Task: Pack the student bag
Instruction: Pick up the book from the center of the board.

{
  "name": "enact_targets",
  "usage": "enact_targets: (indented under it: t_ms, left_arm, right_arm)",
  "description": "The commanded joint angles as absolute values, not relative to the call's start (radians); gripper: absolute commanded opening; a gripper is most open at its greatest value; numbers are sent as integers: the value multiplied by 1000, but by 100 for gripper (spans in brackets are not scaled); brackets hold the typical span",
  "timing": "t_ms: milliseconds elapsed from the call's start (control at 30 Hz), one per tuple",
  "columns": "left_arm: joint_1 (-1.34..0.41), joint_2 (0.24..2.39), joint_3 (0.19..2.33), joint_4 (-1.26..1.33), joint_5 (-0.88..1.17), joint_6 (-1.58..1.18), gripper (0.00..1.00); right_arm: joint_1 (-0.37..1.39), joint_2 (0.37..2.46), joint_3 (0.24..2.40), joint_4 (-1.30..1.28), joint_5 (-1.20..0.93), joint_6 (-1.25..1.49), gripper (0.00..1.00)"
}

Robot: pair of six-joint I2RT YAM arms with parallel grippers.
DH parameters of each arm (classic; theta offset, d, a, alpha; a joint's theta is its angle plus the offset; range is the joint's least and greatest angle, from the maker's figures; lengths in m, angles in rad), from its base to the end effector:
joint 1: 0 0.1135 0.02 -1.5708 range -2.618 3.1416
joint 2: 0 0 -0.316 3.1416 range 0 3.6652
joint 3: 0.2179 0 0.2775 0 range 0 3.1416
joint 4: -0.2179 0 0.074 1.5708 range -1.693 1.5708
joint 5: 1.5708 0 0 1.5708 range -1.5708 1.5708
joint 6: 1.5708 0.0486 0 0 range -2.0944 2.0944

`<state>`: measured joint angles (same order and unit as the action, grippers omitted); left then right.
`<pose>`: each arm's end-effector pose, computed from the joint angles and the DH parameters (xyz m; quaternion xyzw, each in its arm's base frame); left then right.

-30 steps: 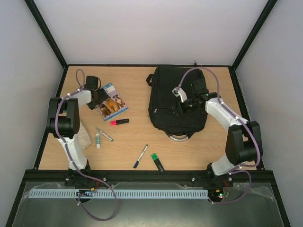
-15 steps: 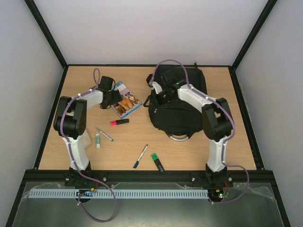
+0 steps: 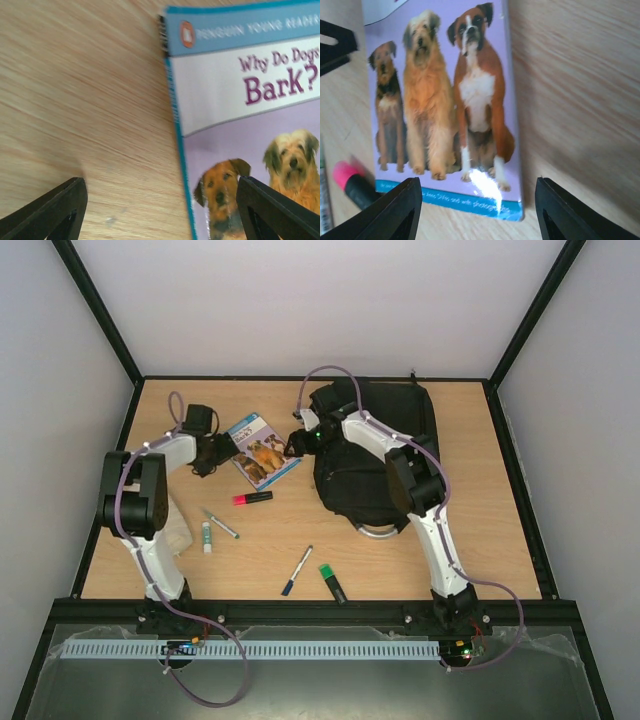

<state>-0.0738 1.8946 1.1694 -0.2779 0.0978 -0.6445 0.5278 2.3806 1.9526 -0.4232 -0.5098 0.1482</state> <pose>0.4274 -0.0364 0.1751 -0.2568 0.9239 -0.1423 0.2454 0.5038 0.3211 0.1860 -0.2581 0.8727 0.3356 0.2432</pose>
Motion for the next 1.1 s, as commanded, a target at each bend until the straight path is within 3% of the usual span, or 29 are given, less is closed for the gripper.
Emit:
enact_targets:
  t_ms: [0,200,433,900,1067]
  left_arm:
    - [-15,1859,1139,-235,186,-680,83]
    - [40,1923,1147,-137,329,-695,71]
    - [40,1979,1210,-132,346,-715,71]
    - [38,2014,1100,52,451,-877,68]
    - [20,2031,1088,94,479,-879,66]
  right_arm:
    - [527,2432,2004,-470,-372,197,62]
    - [532,2486,2037,-483,-360,196,63]
    - [544,2501,2008,-482,-337,201,52]
    - [565,2536,1969,-491,-309,164,51]
    - [575,2555,1968,-500,-308,158,43]
